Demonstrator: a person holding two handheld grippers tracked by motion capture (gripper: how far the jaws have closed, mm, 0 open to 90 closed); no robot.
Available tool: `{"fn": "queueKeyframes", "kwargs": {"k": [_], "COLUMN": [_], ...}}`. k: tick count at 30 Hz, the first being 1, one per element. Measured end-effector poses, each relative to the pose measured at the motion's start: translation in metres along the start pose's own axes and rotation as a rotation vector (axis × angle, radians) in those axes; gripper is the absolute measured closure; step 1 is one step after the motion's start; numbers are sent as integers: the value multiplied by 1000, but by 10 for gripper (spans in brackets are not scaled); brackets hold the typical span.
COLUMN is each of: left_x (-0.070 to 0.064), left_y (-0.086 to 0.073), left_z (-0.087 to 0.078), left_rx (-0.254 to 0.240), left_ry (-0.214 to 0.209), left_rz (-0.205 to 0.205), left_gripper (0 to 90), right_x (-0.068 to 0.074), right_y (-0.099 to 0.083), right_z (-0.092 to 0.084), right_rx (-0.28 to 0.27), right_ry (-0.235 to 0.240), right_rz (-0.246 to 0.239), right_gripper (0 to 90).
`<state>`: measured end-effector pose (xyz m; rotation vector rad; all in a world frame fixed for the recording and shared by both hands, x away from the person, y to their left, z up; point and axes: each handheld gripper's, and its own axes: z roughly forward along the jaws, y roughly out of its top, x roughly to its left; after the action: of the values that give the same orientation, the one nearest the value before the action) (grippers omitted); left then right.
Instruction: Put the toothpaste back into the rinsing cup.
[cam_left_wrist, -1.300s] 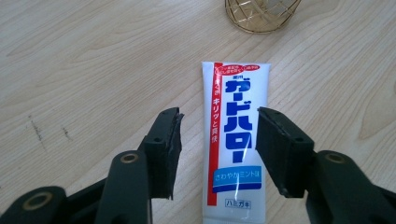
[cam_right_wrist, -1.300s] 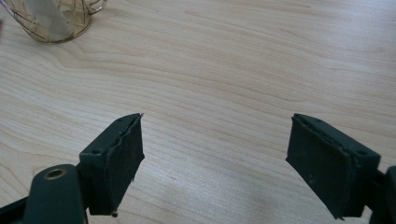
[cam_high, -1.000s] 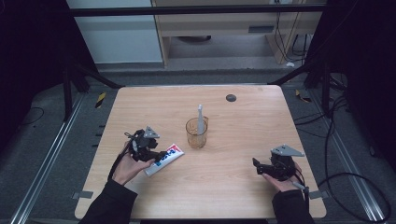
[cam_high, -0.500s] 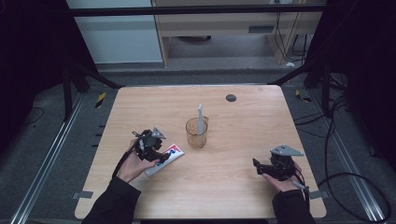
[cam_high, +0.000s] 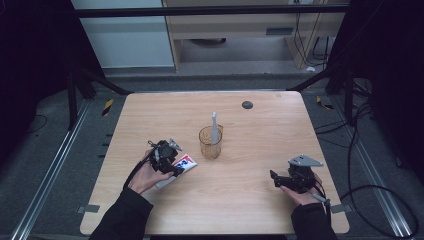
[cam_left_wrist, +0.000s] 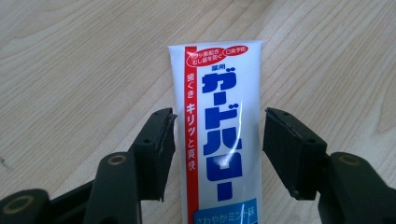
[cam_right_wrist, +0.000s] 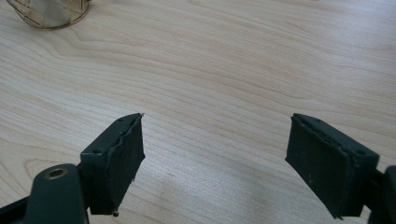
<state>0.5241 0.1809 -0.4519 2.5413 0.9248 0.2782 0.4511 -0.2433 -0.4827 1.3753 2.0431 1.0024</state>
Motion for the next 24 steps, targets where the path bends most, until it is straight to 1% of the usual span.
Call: {"fn": "queueKeyframes", "kwargs": {"k": [2, 3, 6, 7, 9, 13, 16, 24], "left_x": [0, 0, 0, 0, 1, 2, 3, 5], "left_y": [0, 0, 1, 1, 1, 3, 5, 5], "left_z": [1, 2, 5, 6, 8, 10, 14, 20], "left_rx": [5, 10, 22, 29, 33, 40, 54, 67], "left_ry": [-5, -7, -10, -9, -12, -18, -24, -37], "left_rz": [6, 6, 7, 7, 6, 1, -1, -10], "left_gripper": [427, 428, 430, 429, 425, 422, 411, 395], "right_x": [1, 0, 1, 1, 1, 1, 1, 3], "right_y": [0, 0, 0, 0, 0, 0, 0, 0], "right_z": [0, 1, 1, 2, 2, 2, 3, 3], "right_rx": [4, 2, 10, 9, 14, 14, 16, 22], "right_ry": [7, 2, 6, 2, 9, 6, 6, 9], "right_rz": [6, -5, 7, -7, 3, -3, -4, -5], "right_gripper": [190, 190, 190, 189, 189, 188, 187, 185]}}
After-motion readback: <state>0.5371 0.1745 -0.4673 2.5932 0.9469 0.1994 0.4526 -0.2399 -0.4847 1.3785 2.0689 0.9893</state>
